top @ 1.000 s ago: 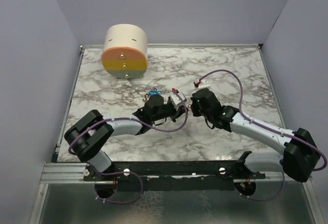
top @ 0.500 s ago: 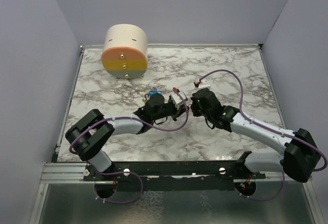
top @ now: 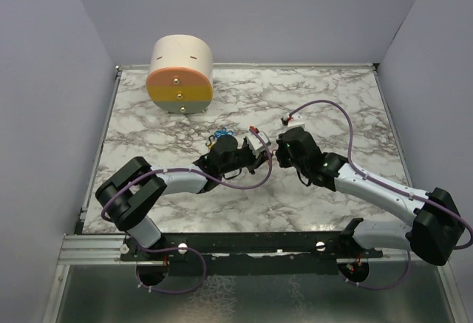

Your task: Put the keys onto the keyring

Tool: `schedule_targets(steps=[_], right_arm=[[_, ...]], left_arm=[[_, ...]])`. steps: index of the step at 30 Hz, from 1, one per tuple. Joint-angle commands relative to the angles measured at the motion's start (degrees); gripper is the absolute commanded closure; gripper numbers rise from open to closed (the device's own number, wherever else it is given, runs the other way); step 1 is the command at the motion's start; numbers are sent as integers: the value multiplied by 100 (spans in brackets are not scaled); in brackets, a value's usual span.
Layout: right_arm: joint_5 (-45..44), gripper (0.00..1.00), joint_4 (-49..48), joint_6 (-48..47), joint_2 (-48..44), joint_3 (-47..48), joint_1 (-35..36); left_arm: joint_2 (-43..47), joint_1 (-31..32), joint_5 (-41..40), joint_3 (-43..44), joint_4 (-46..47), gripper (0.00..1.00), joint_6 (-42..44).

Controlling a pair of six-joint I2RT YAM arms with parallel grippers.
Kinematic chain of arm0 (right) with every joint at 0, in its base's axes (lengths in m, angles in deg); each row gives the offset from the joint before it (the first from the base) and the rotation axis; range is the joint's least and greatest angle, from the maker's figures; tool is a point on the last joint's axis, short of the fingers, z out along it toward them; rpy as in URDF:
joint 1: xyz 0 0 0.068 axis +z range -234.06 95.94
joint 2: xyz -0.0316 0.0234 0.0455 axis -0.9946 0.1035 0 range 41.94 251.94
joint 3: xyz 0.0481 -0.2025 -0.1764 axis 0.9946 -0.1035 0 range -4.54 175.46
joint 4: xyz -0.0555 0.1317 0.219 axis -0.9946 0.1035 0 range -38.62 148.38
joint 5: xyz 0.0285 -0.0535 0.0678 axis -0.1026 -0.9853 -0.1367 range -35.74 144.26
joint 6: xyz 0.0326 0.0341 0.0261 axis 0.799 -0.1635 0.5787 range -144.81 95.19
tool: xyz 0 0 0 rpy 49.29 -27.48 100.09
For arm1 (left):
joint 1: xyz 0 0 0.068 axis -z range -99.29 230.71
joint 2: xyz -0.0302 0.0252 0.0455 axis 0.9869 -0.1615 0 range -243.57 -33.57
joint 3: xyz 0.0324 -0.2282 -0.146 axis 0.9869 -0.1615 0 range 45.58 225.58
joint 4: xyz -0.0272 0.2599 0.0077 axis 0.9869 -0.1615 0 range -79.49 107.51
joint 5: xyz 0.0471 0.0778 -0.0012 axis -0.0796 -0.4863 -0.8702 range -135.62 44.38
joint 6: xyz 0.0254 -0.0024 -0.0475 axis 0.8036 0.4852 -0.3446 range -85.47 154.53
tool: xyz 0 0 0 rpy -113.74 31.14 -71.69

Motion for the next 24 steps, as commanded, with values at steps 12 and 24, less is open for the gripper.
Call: schedule_targets(steps=[12, 24], right_arm=[[65, 99, -77, 62, 40, 81, -8], [77, 99, -91, 70, 113, 145, -8]], left_arm=[[39, 35, 236, 104, 225, 100, 81], [132, 39, 455, 46, 222, 100, 179]])
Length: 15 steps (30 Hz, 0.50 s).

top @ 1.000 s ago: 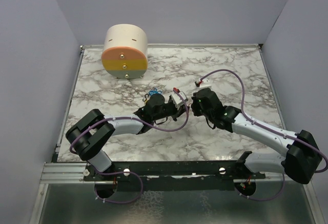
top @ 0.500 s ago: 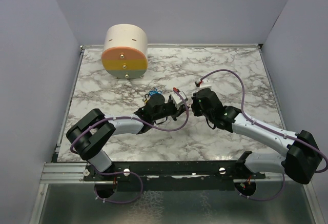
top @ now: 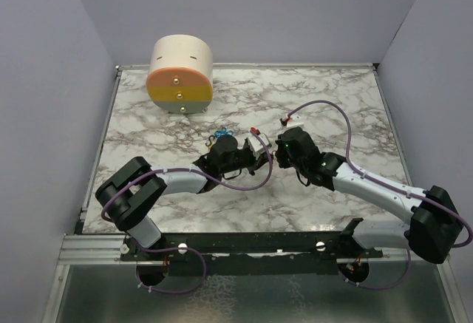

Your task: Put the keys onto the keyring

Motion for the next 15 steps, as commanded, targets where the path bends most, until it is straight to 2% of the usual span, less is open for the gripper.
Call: schedule_targets(steps=[1, 15], right_arm=[[83, 99, -83, 69, 16, 145, -8], [132, 99, -58, 23, -41, 77, -8]], left_arm=[[139, 40, 180, 48, 216, 100, 80], [170, 39, -43, 90, 211, 100, 51]])
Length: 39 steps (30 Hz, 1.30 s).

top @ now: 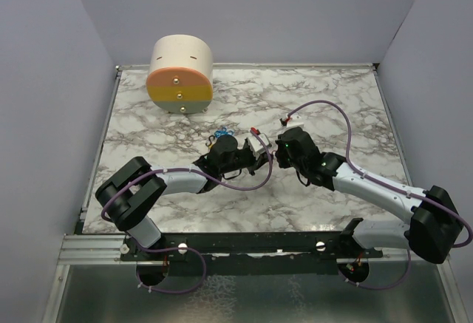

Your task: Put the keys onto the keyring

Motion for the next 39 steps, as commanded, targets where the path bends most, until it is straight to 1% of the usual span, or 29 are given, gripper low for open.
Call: schedule_targets(steps=[1, 9, 39], right_arm=[[138, 99, -57, 20, -42, 72, -8], [125, 99, -48, 16, -41, 80, -8], [112, 99, 114, -6, -308, -91, -8]], left_arm=[[166, 44, -58, 90, 214, 100, 23], [154, 44, -43, 134, 215, 100, 28], [64, 34, -597, 239, 213, 100, -5]])
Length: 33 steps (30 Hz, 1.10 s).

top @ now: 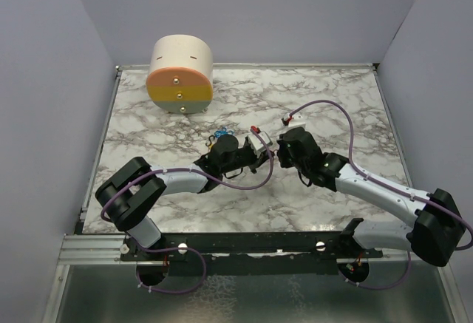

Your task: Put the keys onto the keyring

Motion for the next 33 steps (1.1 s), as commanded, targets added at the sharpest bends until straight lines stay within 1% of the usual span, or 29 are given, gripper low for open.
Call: schedule_targets(steps=[1, 11, 19, 20, 21, 22, 23, 24, 26, 27, 33], right_arm=[[92, 99, 49, 13, -159, -100, -12], [33, 99, 102, 35, -228, -160, -8], [-13, 99, 167, 38, -258, -198, -8], [-25, 97, 193, 55, -252, -187, -8], [-51, 91, 228, 78, -251, -178, -8], [-88, 75, 256, 105, -263, -181, -8], [-125, 63, 282, 124, -276, -188, -10], [-161, 54, 303, 150, -302, -191, -8], [-239, 41, 359, 185, -362, -210, -8], [-283, 40, 387, 199, -395, -218, -8], [-540, 38, 530, 221, -519, -266, -8]], left_arm=[[60, 25, -325, 169, 140, 100, -7], [162, 27, -634, 123, 142, 100, -16], [201, 12, -724, 121, 133, 100, -32], [203, 11, -746, 120, 132, 100, -31], [211, 15, -769, 113, 136, 100, -32], [217, 13, -788, 112, 133, 100, -25], [232, 7, -799, 112, 134, 100, -18], [242, 4, -813, 112, 136, 100, -12], [259, -12, -827, 112, 126, 100, -13], [268, -21, -834, 119, 117, 100, -12], [375, -99, -1006, 51, 14, 100, -4]])
